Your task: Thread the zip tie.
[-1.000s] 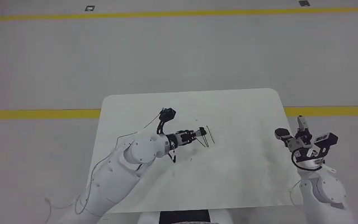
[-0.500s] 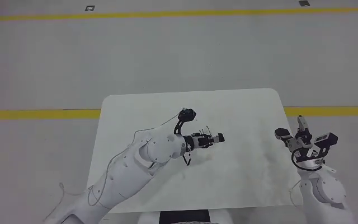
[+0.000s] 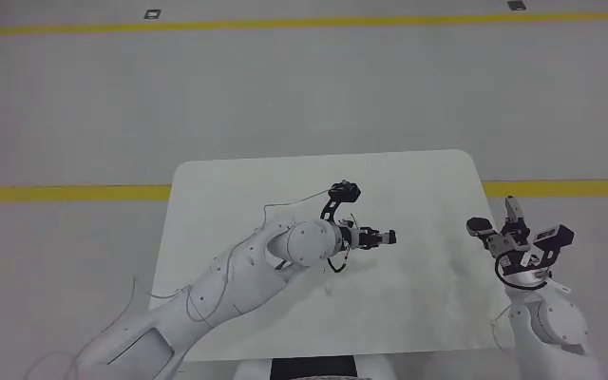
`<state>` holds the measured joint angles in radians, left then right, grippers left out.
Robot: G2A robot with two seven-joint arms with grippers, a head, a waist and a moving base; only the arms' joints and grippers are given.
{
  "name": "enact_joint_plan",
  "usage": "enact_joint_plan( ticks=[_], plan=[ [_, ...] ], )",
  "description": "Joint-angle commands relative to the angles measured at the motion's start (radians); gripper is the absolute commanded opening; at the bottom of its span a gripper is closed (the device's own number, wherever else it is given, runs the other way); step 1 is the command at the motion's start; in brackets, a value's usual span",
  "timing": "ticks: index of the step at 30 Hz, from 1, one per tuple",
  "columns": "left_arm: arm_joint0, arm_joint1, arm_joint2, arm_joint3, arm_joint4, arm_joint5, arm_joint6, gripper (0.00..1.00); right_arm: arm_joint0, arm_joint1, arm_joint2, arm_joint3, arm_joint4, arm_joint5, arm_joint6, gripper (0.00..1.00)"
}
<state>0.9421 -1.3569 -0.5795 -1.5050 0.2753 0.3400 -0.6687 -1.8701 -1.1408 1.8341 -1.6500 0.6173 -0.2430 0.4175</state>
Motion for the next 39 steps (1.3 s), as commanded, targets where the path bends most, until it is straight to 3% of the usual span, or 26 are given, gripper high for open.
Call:
enact_joint_plan(
  ticks=[1, 7, 10, 15, 19, 22, 33, 39],
  plan=[
    [0.0, 0.0, 0.0, 0.0, 0.0, 0.0, 0.0, 1.0, 0.0, 0.0, 0.0, 0.0, 0.0, 0.0, 0.0, 1.0],
    [-0.006, -0.001, 0.001, -0.001, 0.014, 0.0, 0.007, 1.0, 0.0, 0.0, 0.0, 0.0, 0.0, 0.0, 0.0, 1.0],
    [-0.032, -0.022, 0.013, 0.056, 0.073, 0.0, 0.022, 1.0, 0.0, 0.0, 0.0, 0.0, 0.0, 0.0, 0.0, 1.0],
    [-0.046, -0.086, 0.008, 0.134, 0.169, 0.0, -0.042, 1.0, 0.0, 0.0, 0.0, 0.0, 0.0, 0.0, 0.0, 1.0],
    [-0.029, -0.15, -0.056, 0.19, 0.204, 0.0, -0.139, 1.0, 0.0, 0.0, 0.0, 0.0, 0.0, 0.0, 0.0, 1.0],
    [-0.019, -0.186, -0.103, 0.225, 0.278, 0.0, -0.178, 1.0, 0.0, 0.0, 0.0, 0.0, 0.0, 0.0, 0.0, 1.0],
    [-0.019, -0.186, -0.103, 0.225, 0.278, 0.0, -0.178, 1.0, 0.0, 0.0, 0.0, 0.0, 0.0, 0.0, 0.0, 1.0],
    [0.017, -0.199, -0.16, 0.268, 0.24, 0.0, -0.106, 1.0, 0.0, 0.0, 0.0, 0.0, 0.0, 0.0, 0.0, 1.0]
  ],
)
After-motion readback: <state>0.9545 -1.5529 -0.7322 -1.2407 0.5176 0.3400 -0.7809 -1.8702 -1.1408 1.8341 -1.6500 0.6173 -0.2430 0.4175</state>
